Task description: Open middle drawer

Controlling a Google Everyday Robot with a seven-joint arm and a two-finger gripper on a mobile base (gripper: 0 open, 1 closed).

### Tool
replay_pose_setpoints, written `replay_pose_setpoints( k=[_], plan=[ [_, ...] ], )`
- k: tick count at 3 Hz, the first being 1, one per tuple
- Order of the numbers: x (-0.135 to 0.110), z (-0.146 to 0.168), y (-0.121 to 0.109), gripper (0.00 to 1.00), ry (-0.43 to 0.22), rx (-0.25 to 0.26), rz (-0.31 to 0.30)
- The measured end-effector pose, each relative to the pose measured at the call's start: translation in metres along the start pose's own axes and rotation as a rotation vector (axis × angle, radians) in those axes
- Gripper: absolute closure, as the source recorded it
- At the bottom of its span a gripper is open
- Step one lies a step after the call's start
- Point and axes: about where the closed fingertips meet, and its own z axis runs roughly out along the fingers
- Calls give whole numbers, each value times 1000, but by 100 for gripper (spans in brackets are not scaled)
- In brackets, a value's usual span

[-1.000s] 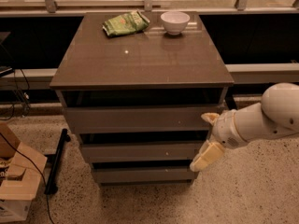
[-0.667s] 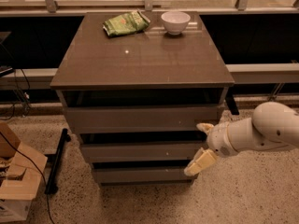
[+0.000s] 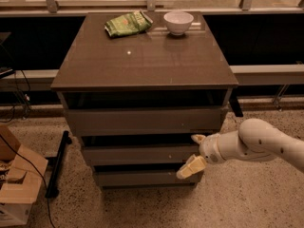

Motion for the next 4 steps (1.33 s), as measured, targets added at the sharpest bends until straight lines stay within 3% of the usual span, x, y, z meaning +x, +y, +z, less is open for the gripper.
replay_pose_setpoints(
  k=[2, 3, 4],
  plan=[
    [4, 8, 0, 0, 19, 6, 7],
    [22, 36, -8, 0, 43, 37, 52],
    [32, 61, -31, 0, 49, 83, 64]
  ],
)
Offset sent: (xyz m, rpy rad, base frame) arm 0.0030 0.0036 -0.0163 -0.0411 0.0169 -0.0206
